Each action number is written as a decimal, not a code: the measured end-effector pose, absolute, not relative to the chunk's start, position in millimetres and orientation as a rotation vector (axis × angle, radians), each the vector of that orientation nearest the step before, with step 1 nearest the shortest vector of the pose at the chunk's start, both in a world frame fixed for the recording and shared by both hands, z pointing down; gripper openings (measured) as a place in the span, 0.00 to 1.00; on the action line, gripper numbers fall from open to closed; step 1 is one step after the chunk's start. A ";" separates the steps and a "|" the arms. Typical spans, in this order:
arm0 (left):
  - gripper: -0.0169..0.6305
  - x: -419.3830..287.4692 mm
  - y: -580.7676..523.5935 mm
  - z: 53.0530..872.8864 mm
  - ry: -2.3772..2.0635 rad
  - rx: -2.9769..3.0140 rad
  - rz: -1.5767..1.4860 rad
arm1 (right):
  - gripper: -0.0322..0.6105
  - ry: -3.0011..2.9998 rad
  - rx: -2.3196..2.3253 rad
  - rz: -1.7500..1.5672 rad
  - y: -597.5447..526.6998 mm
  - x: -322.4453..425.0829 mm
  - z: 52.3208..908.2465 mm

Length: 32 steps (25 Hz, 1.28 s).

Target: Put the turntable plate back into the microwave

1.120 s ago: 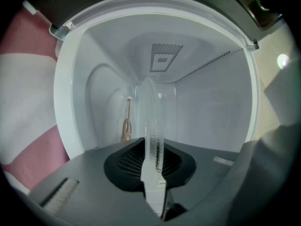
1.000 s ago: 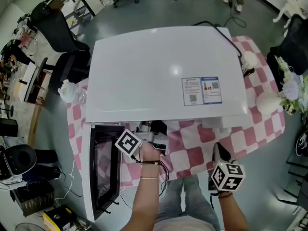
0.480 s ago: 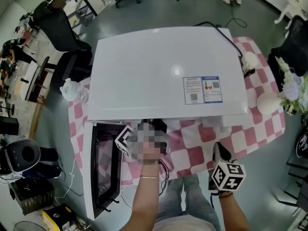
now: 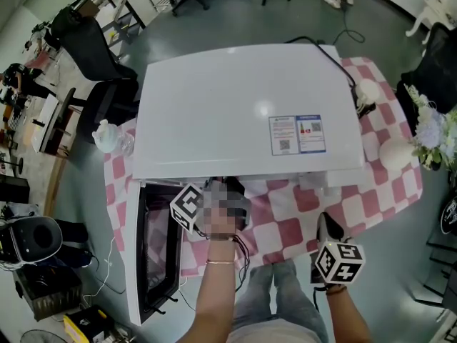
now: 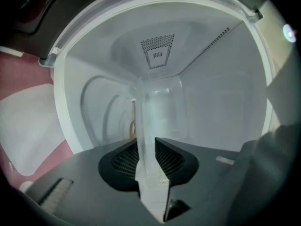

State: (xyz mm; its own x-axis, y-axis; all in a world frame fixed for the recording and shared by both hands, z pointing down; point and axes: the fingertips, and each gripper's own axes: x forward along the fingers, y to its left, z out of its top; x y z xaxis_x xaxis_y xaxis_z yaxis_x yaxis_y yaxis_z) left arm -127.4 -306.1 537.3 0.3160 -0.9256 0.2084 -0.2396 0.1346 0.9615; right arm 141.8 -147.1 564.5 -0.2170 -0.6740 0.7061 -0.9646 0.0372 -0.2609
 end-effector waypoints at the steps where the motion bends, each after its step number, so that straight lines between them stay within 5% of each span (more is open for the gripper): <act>1: 0.18 -126.5 -306.5 537.6 -1.175 1.376 -0.707 | 0.07 -1.931 1.655 1.009 -146.5 142.1 564.9; 32: 0.47 -120.1 -304.5 535.7 -1.323 1.458 -0.479 | 0.07 -1.954 1.631 0.988 -141.2 144.1 562.2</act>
State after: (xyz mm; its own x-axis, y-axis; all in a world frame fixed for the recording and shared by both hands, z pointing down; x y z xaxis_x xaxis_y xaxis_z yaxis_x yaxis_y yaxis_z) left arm -120.1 -304.5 535.7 0.3059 -0.8887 0.3416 -0.4641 0.1741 0.8685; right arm 144.1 -141.2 562.2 -0.2328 -0.6747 0.7004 -0.9641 0.0653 -0.2576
